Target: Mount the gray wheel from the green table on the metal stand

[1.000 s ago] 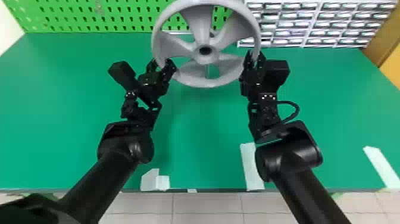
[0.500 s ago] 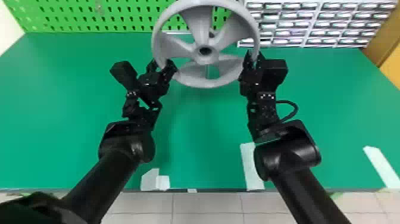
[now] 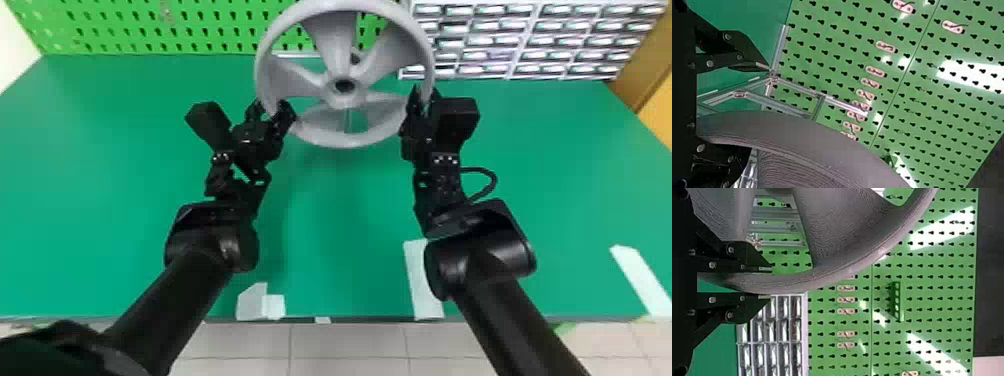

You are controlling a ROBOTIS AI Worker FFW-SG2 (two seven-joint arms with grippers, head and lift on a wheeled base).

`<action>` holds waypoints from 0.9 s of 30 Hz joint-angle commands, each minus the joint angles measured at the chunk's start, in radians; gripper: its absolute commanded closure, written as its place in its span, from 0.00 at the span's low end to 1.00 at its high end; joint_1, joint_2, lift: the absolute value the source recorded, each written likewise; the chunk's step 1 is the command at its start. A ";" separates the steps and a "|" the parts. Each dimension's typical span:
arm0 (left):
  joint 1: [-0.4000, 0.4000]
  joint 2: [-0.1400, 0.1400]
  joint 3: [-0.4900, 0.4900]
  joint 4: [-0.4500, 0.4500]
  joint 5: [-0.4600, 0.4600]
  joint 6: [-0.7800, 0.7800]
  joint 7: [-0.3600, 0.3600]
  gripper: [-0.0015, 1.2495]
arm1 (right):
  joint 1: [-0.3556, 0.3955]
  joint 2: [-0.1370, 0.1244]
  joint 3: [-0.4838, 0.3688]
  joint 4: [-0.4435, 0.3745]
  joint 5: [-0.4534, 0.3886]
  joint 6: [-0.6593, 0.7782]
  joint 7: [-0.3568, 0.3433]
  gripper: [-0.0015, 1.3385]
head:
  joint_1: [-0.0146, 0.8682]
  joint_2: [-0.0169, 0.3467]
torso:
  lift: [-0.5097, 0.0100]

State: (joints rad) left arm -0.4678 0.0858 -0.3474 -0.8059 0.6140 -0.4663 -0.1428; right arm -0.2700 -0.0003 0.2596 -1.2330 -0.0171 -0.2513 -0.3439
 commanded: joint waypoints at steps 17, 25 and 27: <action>-0.022 -0.006 -0.005 0.045 -0.016 0.000 0.124 0.57 | -0.015 0.001 -0.016 0.032 0.011 0.009 -0.001 0.86 | 1.00 0.19 | 0.80; -0.040 -0.009 -0.008 0.070 -0.019 0.000 0.134 0.57 | -0.029 0.001 -0.020 0.049 0.014 0.020 -0.001 0.86 | 1.00 0.19 | 0.80; -0.042 -0.009 -0.007 0.074 -0.019 0.000 0.135 0.57 | -0.035 0.001 -0.020 0.056 0.014 0.020 -0.001 0.86 | 1.00 0.19 | 0.80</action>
State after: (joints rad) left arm -0.5037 0.0771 -0.3569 -0.7414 0.5964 -0.4663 -0.1428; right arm -0.2953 0.0001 0.2400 -1.1888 -0.0041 -0.2320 -0.3439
